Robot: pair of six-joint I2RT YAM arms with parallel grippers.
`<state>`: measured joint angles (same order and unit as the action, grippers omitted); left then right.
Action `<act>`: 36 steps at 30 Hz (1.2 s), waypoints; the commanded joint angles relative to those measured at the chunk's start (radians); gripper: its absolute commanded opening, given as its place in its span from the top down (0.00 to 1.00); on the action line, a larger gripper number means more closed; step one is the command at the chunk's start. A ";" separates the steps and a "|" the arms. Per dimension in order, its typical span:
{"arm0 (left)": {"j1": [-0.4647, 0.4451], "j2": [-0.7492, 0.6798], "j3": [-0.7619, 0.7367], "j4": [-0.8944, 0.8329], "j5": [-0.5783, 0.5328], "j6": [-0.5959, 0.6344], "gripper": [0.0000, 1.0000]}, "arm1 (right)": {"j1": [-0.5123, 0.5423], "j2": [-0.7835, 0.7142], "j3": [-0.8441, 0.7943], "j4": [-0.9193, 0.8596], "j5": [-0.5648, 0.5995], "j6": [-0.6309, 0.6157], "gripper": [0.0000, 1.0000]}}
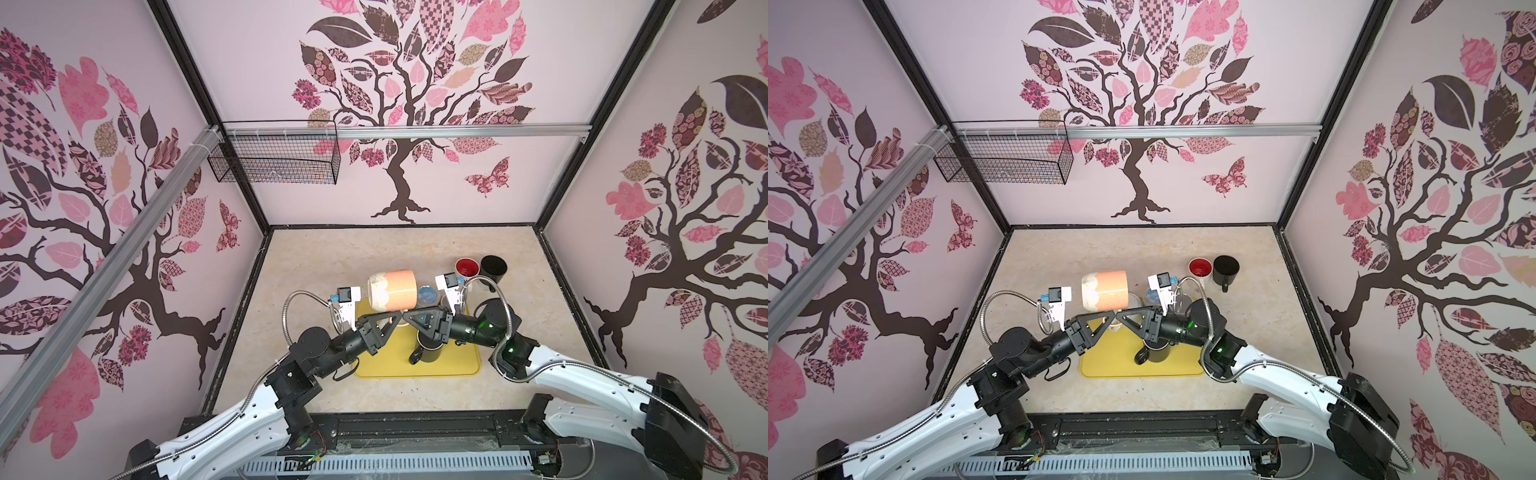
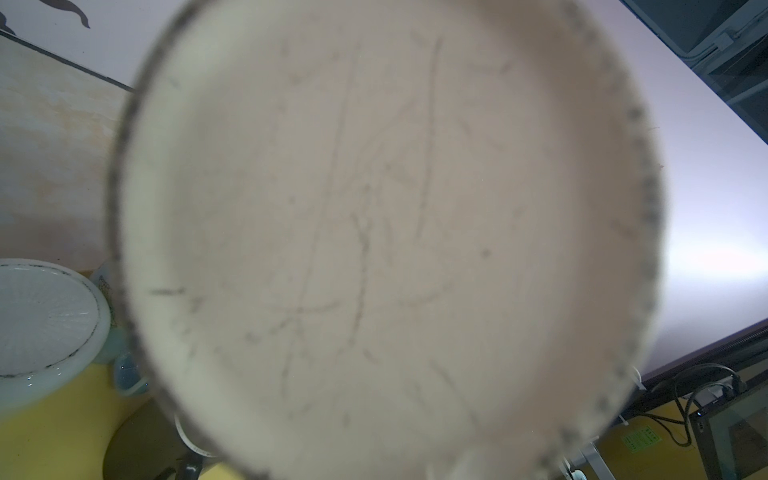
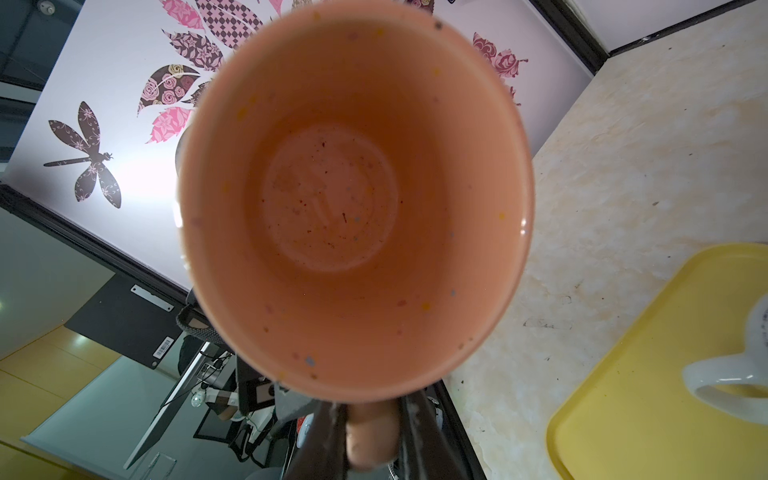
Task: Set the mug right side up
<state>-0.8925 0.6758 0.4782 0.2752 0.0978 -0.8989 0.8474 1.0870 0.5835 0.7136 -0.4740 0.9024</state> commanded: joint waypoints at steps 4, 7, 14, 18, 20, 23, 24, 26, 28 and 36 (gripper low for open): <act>0.015 0.025 0.016 0.110 0.002 0.017 1.00 | -0.007 -0.022 0.028 0.198 0.001 0.063 0.83; 0.015 0.057 0.001 0.171 0.018 -0.011 1.00 | -0.005 0.026 0.028 0.275 -0.015 0.117 0.76; 0.015 0.107 -0.015 0.240 0.048 -0.047 1.00 | -0.007 0.092 0.050 0.355 -0.025 0.172 0.75; 0.015 0.116 -0.017 0.255 0.052 -0.052 1.00 | -0.006 0.117 0.071 0.362 -0.022 0.182 0.71; 0.015 0.120 -0.017 0.256 0.055 -0.052 1.00 | -0.005 0.130 0.085 0.362 -0.021 0.185 0.65; 0.015 0.126 -0.018 0.264 0.059 -0.054 1.00 | -0.005 0.149 0.102 0.366 -0.017 0.194 0.68; 0.014 0.127 -0.019 0.265 0.061 -0.054 1.00 | -0.006 0.154 0.103 0.369 -0.015 0.194 0.68; 0.015 0.127 -0.022 0.270 0.060 -0.057 1.00 | -0.007 0.169 0.115 0.369 -0.017 0.197 0.69; 0.014 0.125 -0.023 0.271 0.061 -0.053 1.00 | -0.006 0.182 0.119 0.384 -0.017 0.206 0.70; 0.014 0.127 -0.012 0.239 0.082 -0.037 1.00 | -0.006 0.229 0.140 0.440 -0.034 0.240 1.00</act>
<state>-0.8547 0.7898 0.4751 0.5194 0.0528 -0.9924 0.8219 1.2850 0.6502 1.0592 -0.4770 1.1004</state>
